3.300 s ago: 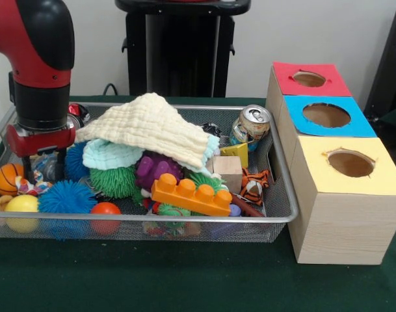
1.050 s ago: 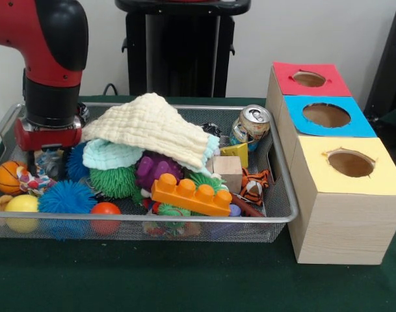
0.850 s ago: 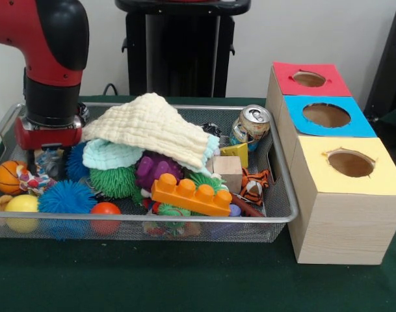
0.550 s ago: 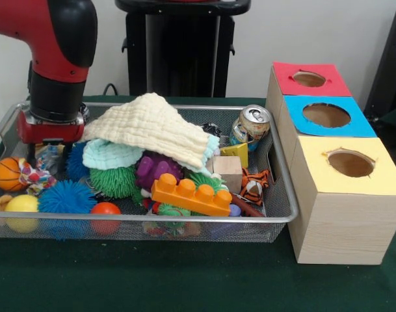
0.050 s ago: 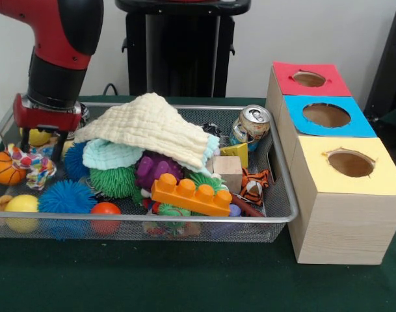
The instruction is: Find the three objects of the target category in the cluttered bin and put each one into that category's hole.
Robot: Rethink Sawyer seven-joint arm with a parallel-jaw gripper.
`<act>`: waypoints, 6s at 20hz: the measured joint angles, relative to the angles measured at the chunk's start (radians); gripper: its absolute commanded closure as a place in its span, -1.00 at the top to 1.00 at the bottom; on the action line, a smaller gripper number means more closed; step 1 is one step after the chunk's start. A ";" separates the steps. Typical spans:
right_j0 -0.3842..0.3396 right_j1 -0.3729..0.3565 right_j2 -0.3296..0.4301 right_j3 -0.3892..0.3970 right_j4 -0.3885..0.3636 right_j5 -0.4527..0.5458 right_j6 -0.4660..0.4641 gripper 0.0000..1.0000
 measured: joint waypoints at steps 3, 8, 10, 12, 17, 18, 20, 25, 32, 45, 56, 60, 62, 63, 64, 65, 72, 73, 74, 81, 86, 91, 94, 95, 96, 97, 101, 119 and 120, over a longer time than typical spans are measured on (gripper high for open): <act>-0.018 0.005 0.009 0.015 0.002 -0.003 0.001 1.00; -0.065 0.026 0.054 0.033 0.001 -0.002 0.001 1.00; -0.092 0.032 0.075 0.043 0.002 -0.002 0.001 1.00; -0.121 0.036 0.094 0.056 0.001 -0.002 0.001 1.00; -0.155 0.033 0.122 0.070 0.002 -0.006 0.001 1.00; -0.157 0.033 0.123 0.070 0.002 -0.006 0.001 1.00; -0.156 0.032 0.123 0.070 0.002 -0.006 0.001 1.00; -0.153 0.028 0.120 0.073 0.001 -0.006 0.001 1.00; -0.152 -0.028 0.115 0.101 0.001 0.037 0.001 1.00; -0.165 -0.166 0.102 0.147 0.001 0.095 0.001 1.00; -0.223 -0.140 0.119 0.147 0.001 0.095 0.001 1.00; -0.248 -0.124 0.139 0.147 0.001 0.095 0.001 1.00; -0.278 -0.116 0.169 0.150 0.001 0.095 0.001 1.00; -0.284 -0.114 0.175 0.151 0.001 0.095 0.001 1.00; -0.295 -0.112 0.186 0.153 0.001 0.095 0.001 1.00; -0.313 -0.108 0.207 0.157 0.001 0.095 0.001 1.00; -0.376 -0.098 0.280 0.182 -0.005 0.094 0.001 1.00; -0.378 -0.098 0.282 0.183 -0.007 0.095 0.001 1.00; -0.384 -0.098 0.290 0.186 -0.013 0.094 0.001 1.00; -0.386 -0.106 0.305 0.193 -0.027 0.089 0.001 1.00; -0.386 -0.114 0.313 0.202 -0.031 0.089 0.001 1.00; -0.386 -0.134 0.326 0.219 -0.031 0.089 0.001 1.00; -0.385 -0.151 0.338 0.235 -0.031 0.089 0.001 1.00; -0.385 -0.153 0.340 0.237 -0.031 0.089 0.001 1.00; -0.385 -0.159 0.342 0.244 -0.031 0.089 0.001 1.00; -0.385 -0.162 0.343 0.249 -0.031 0.089 0.001 1.00; -0.385 -0.170 0.344 0.260 -0.030 0.089 0.001 1.00; -0.398 -0.141 0.365 0.267 -0.033 0.070 0.001 1.00; -0.401 -0.134 0.369 0.266 -0.035 0.068 0.001 1.00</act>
